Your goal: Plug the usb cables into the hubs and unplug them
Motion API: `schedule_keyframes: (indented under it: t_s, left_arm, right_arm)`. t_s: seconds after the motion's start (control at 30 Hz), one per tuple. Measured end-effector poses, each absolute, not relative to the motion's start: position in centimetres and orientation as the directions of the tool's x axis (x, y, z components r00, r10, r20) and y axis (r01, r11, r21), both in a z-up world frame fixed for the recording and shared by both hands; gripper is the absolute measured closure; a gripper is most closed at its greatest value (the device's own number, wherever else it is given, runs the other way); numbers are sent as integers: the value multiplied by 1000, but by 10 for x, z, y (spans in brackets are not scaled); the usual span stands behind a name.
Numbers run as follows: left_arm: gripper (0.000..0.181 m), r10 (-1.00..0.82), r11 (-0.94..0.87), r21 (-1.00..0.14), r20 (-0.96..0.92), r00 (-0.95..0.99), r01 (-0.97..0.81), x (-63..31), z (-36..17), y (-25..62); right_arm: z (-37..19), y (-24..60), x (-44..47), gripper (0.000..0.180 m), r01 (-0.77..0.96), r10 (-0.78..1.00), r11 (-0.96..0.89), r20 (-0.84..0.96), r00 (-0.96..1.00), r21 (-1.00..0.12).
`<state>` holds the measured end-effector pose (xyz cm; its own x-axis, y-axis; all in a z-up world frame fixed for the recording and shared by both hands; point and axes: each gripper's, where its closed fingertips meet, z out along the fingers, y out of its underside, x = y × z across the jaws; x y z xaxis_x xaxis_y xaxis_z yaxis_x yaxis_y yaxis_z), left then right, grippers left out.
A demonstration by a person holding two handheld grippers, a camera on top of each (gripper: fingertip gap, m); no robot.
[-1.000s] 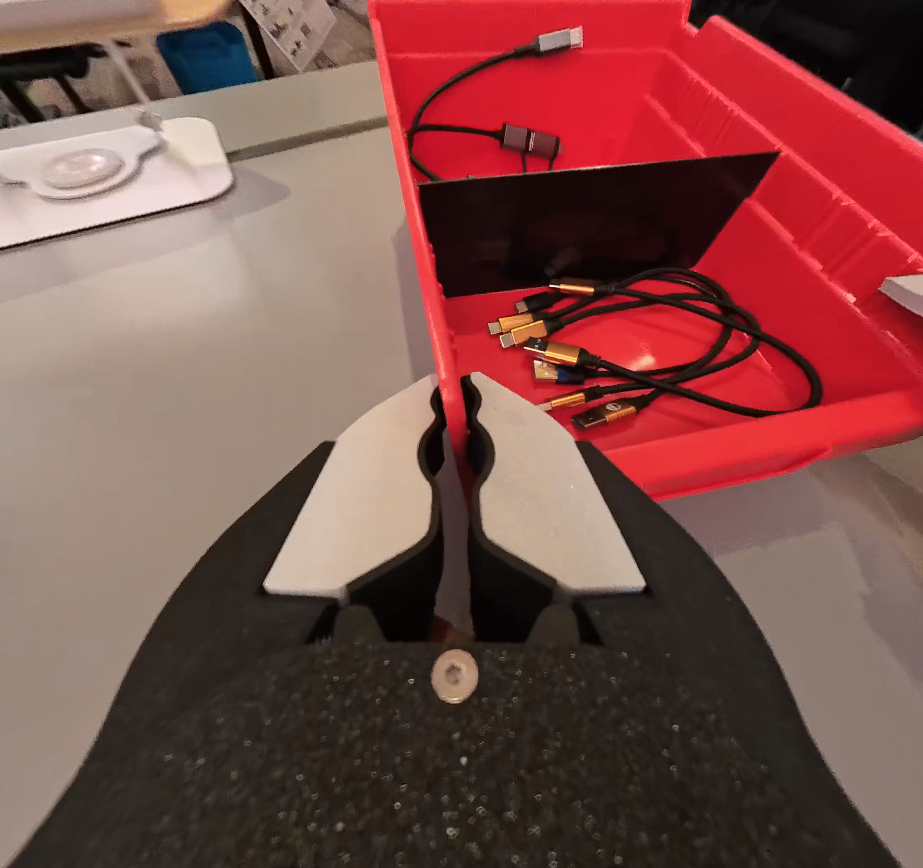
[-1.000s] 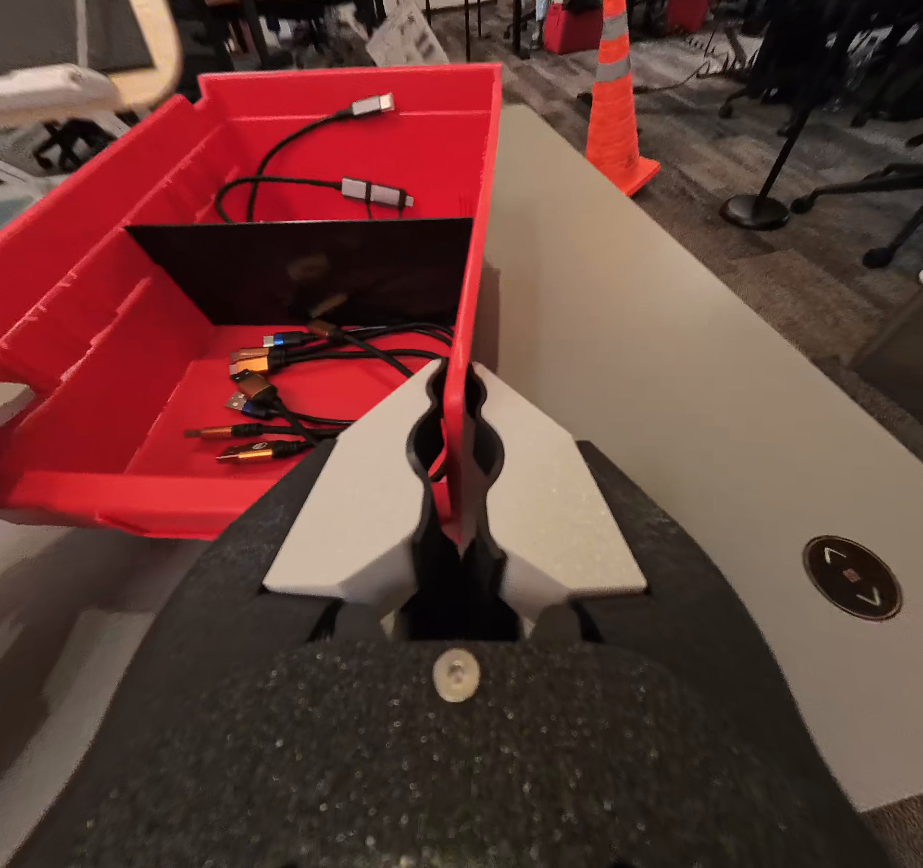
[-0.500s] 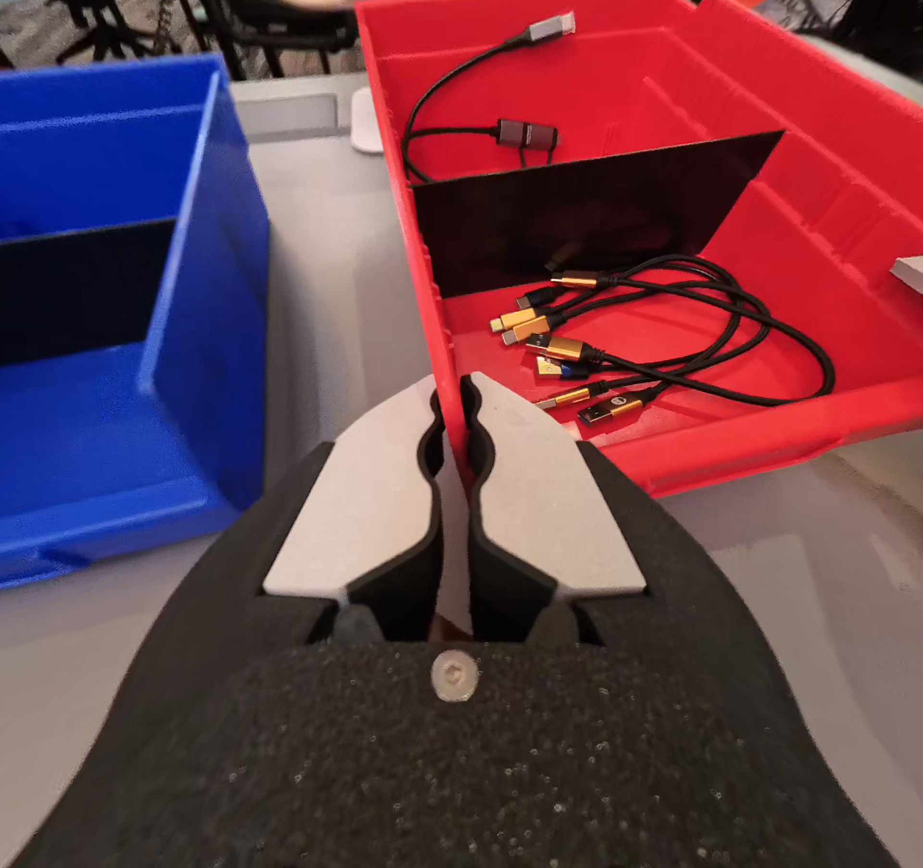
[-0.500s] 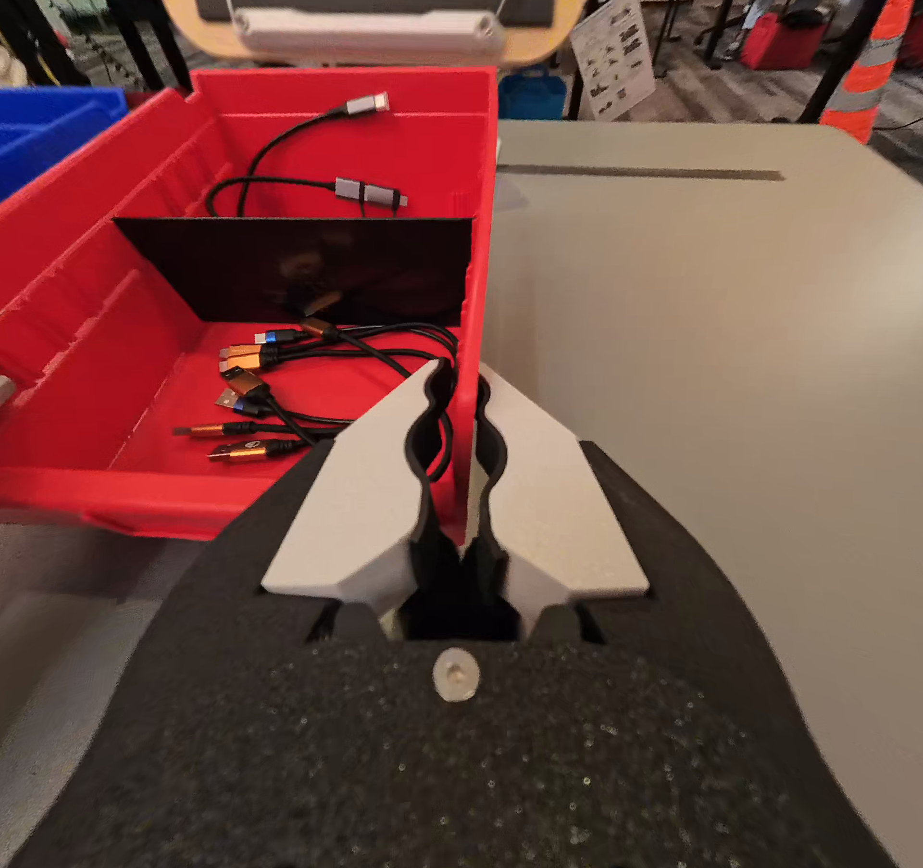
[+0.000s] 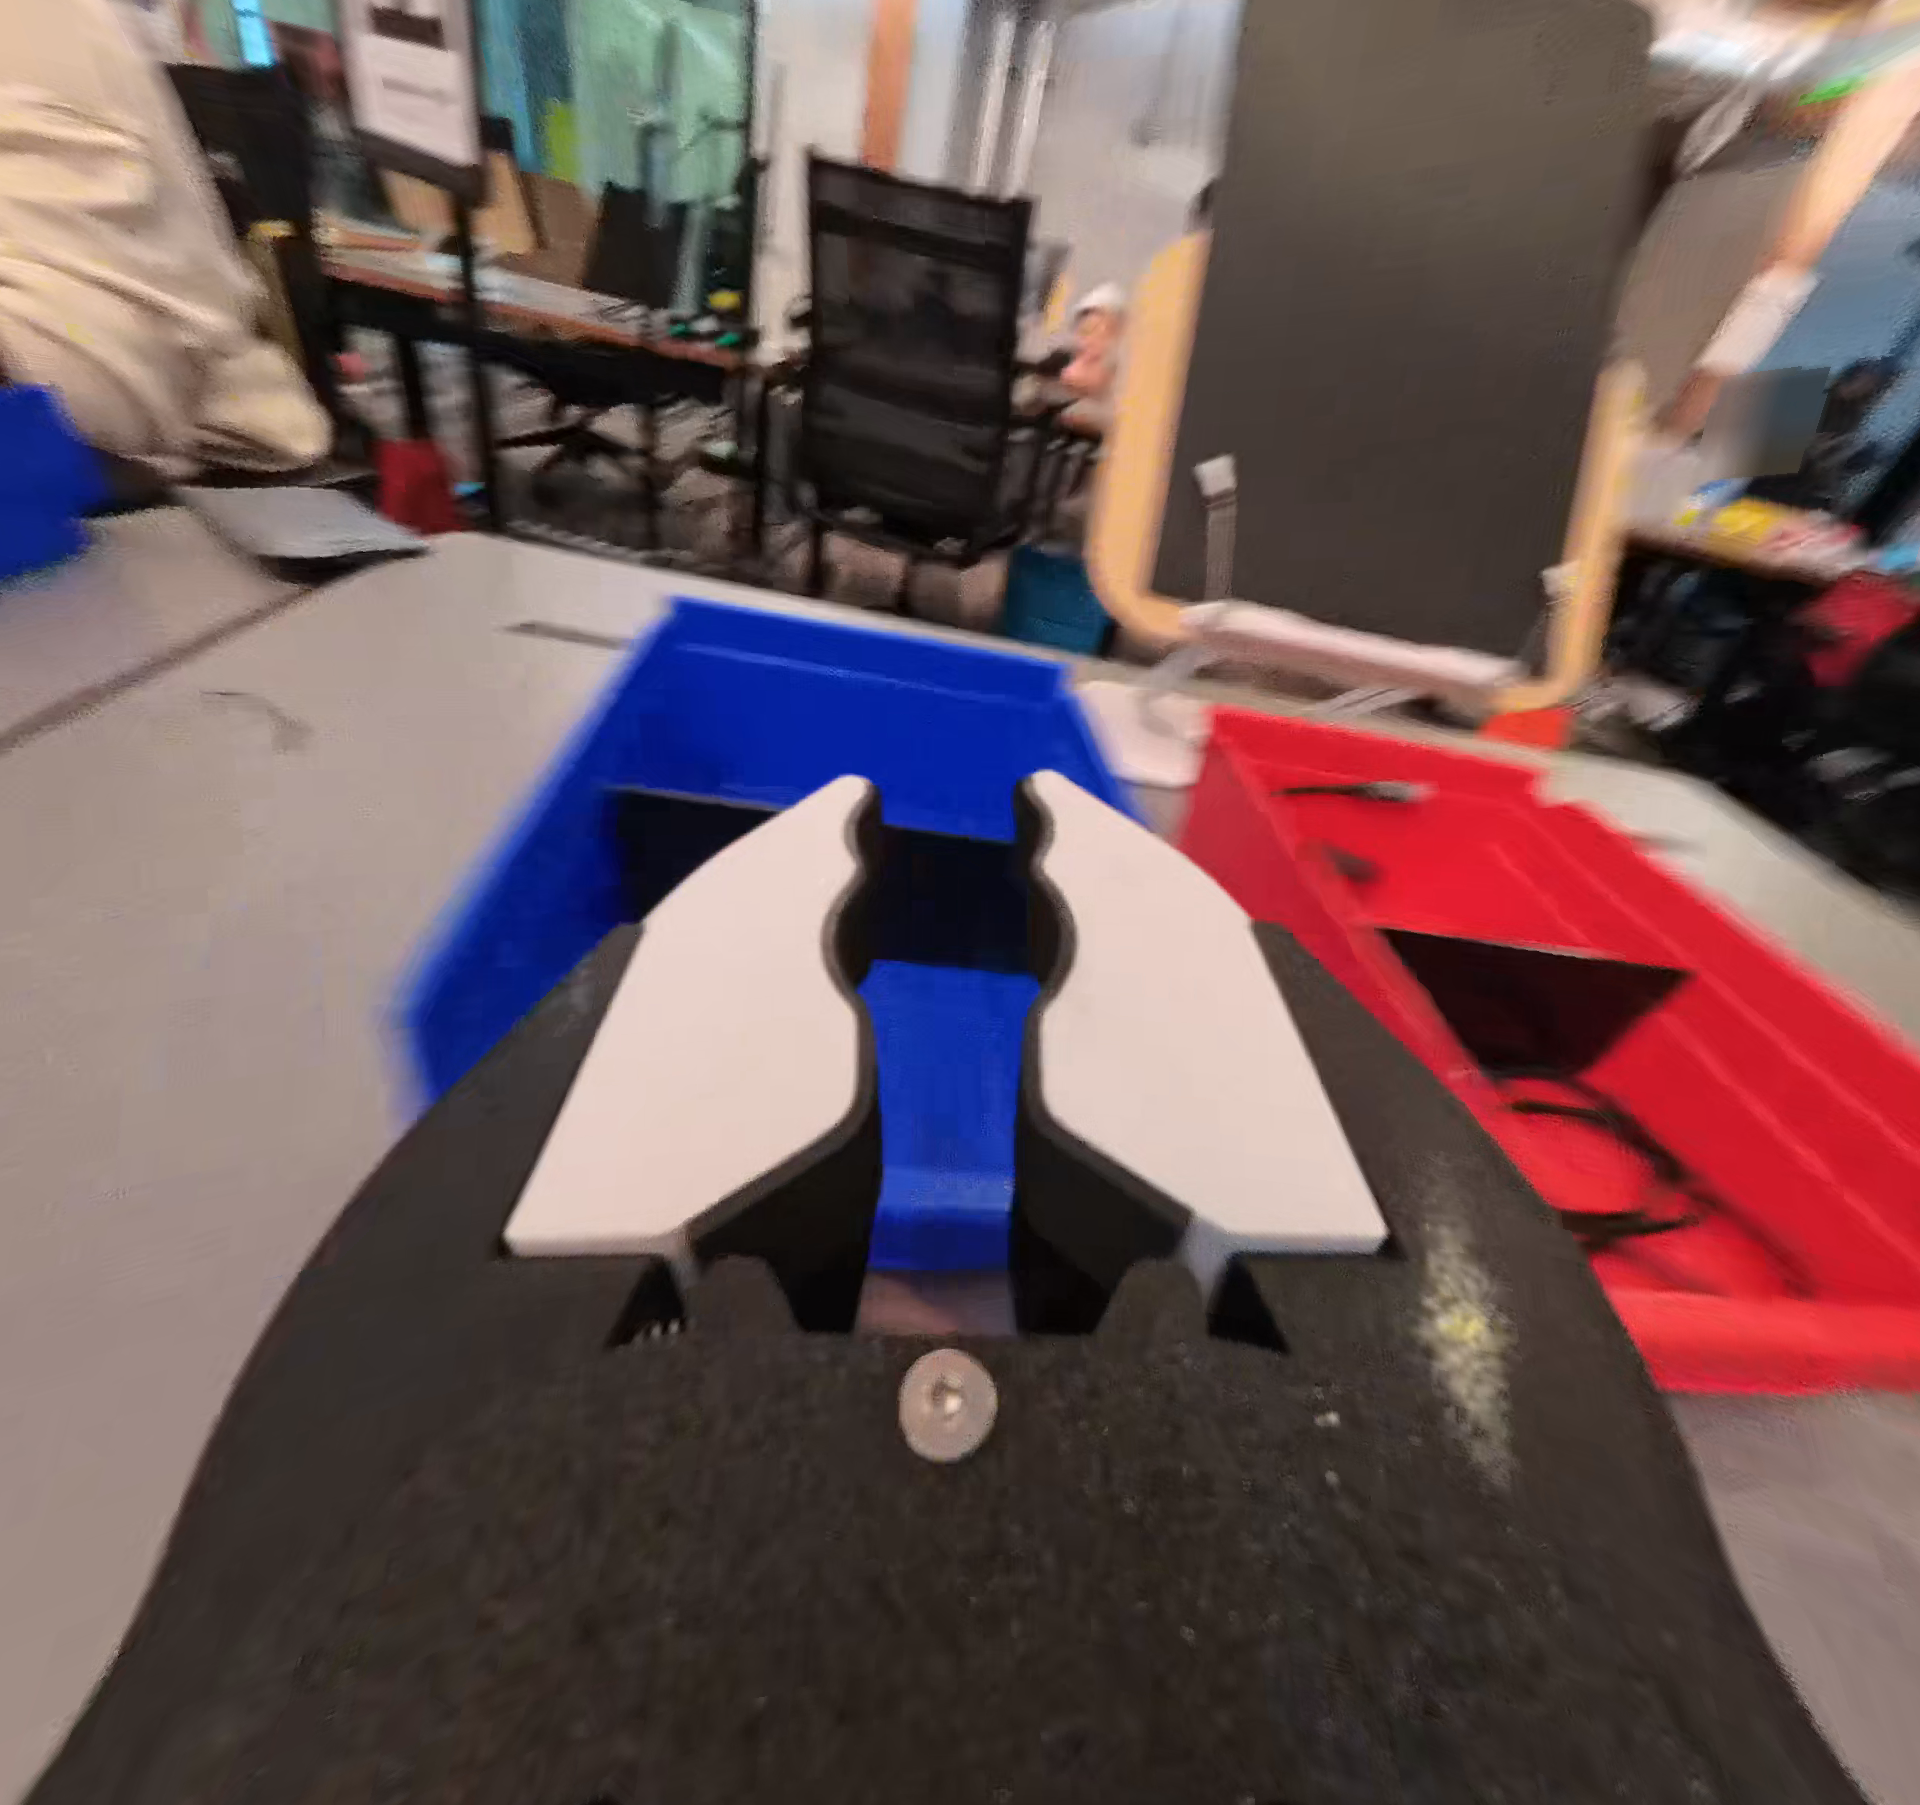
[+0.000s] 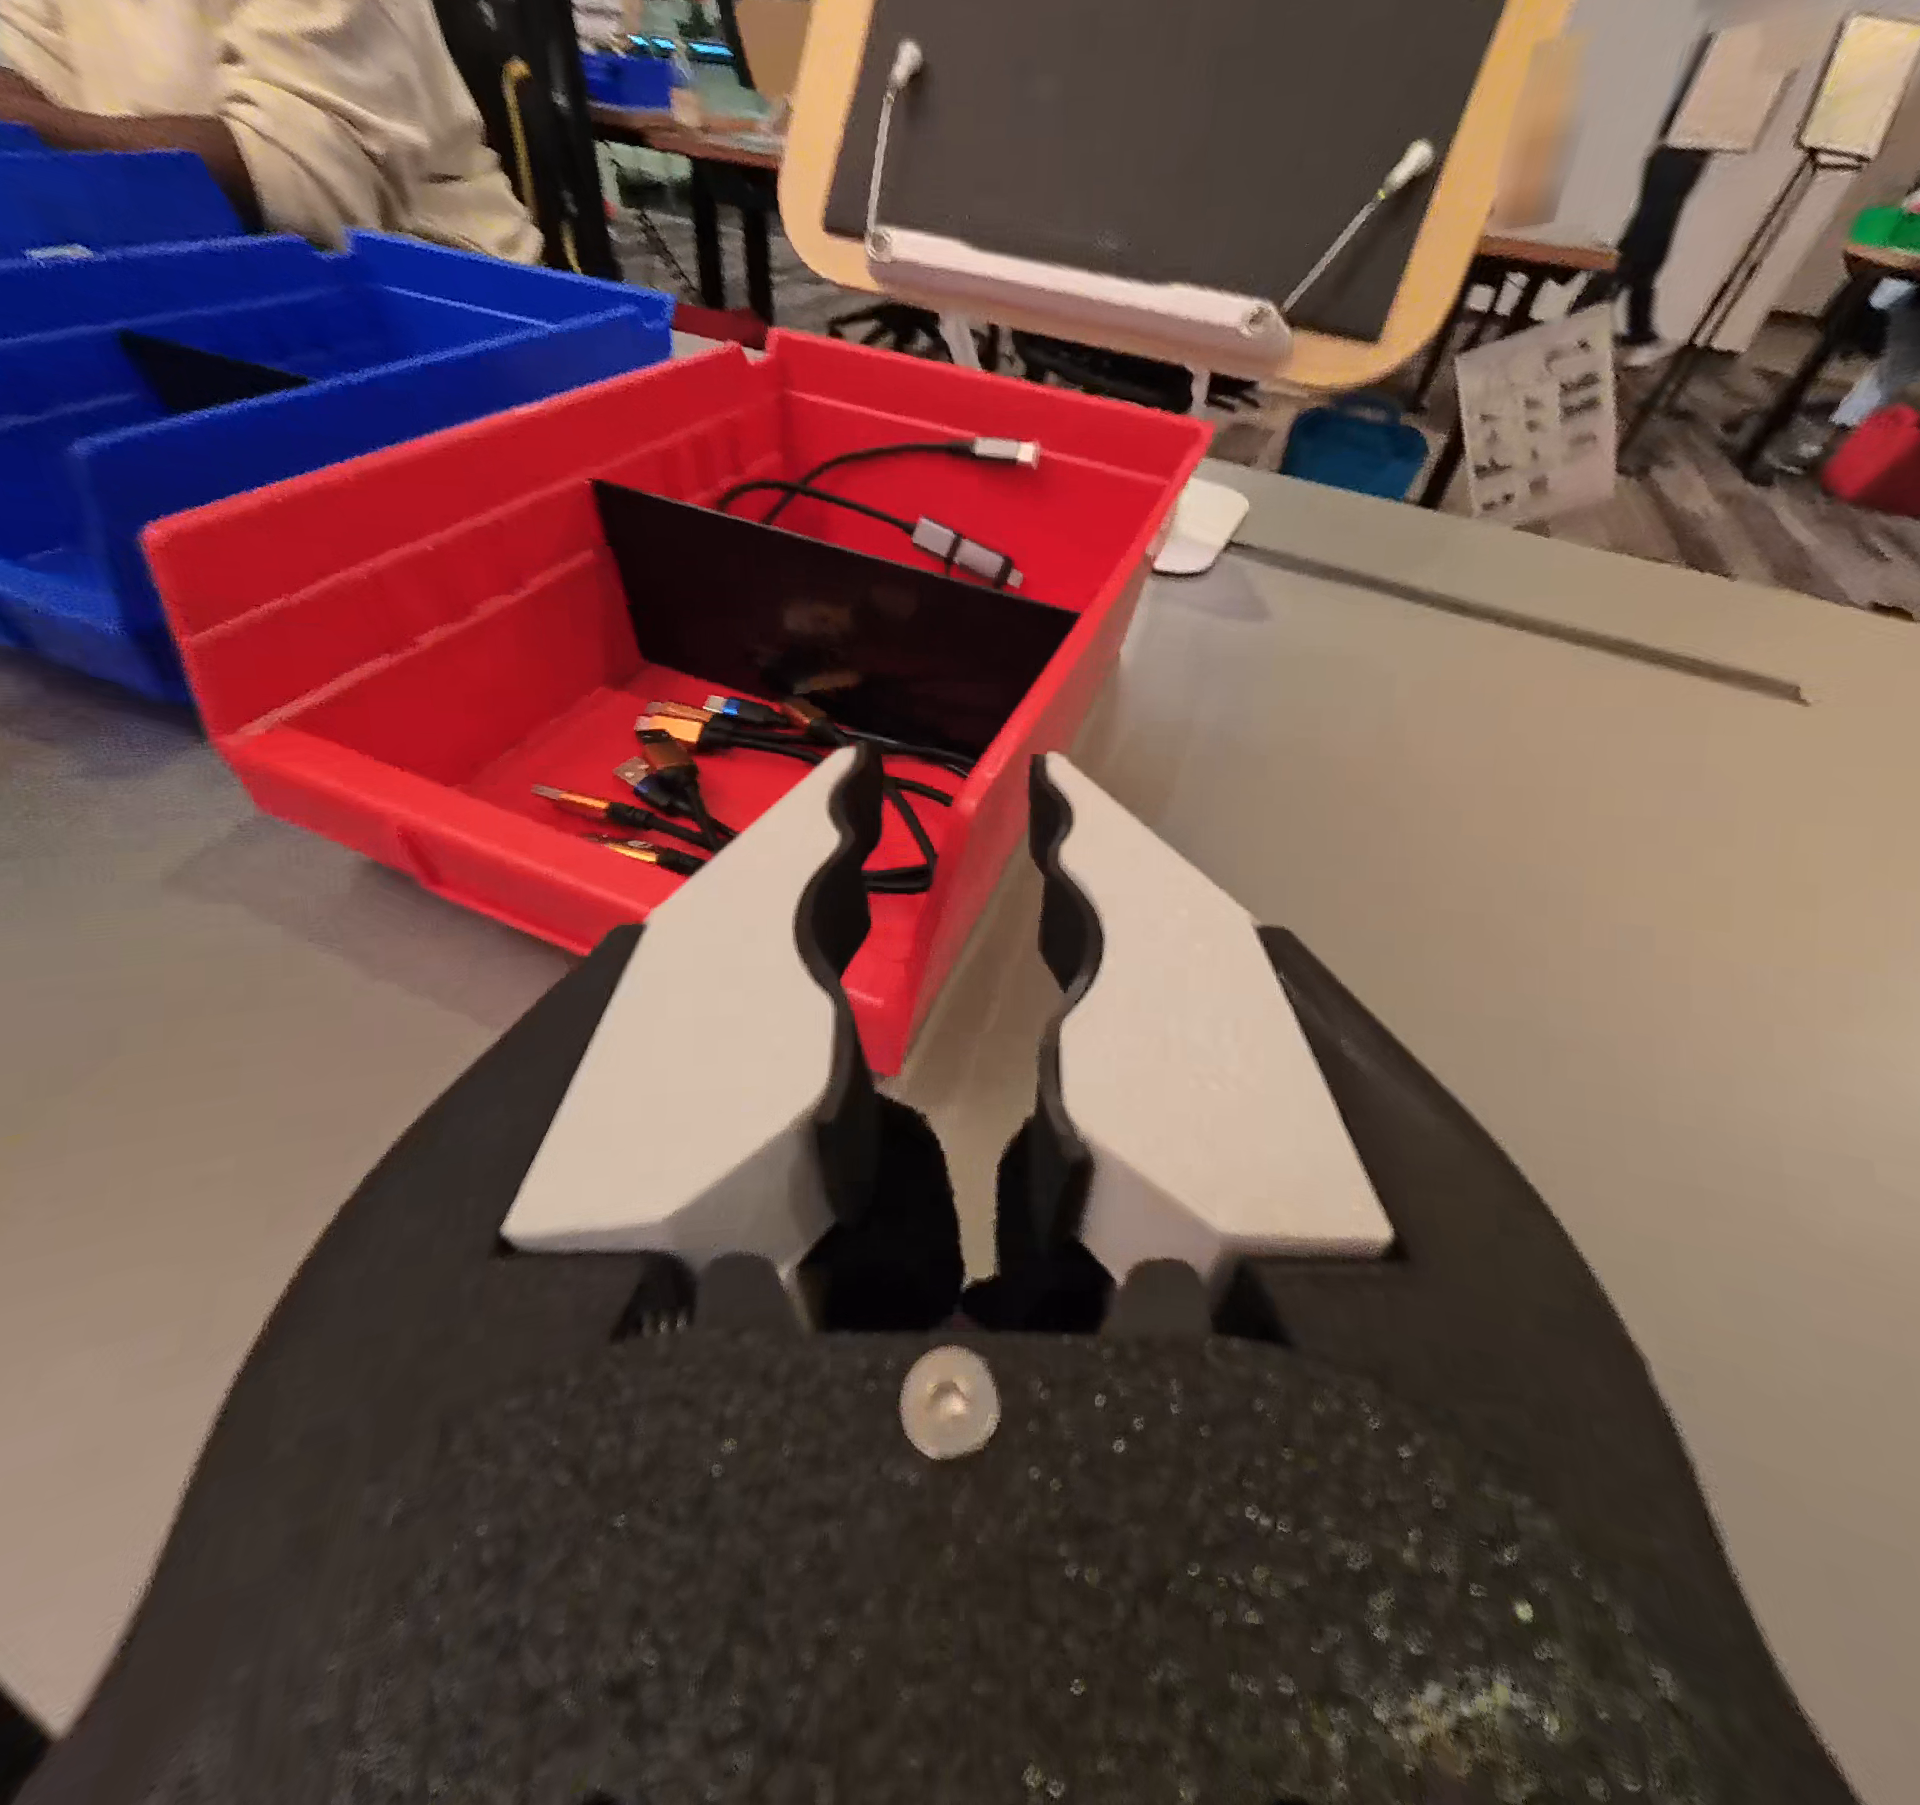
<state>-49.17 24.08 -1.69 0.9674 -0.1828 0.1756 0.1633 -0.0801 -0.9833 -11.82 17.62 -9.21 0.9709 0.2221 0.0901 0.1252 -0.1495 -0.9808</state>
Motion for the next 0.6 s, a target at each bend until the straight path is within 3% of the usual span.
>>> schedule_keyframes:
  t_s: [0.1,0.27,0.37,0.5,0.6]
  left_arm:
    - [134,-62,-244,-970,24,998,8,-575,-58,250]
    - [132,-204,-410,-912,56,977,-33,-590,-103,274]
    - [149,-236,-464,-882,31,971,-85,-584,-122,297]
    - [178,-223,-466,-881,24,974,-85,-579,-130,303]
    - [177,-200,-482,-875,51,978,-53,-574,-130,282]
  right_arm:
    - [-74,165,-133,145,139,266,-86,112,957,-987]
    - [-60,137,-230,144,183,498,7,162,852,-983]
    - [-76,116,-299,146,249,635,15,202,746,-969]
    - [-111,113,-351,149,295,671,-67,176,720,-953]
    - [-128,131,-370,145,215,642,-227,20,766,-950]
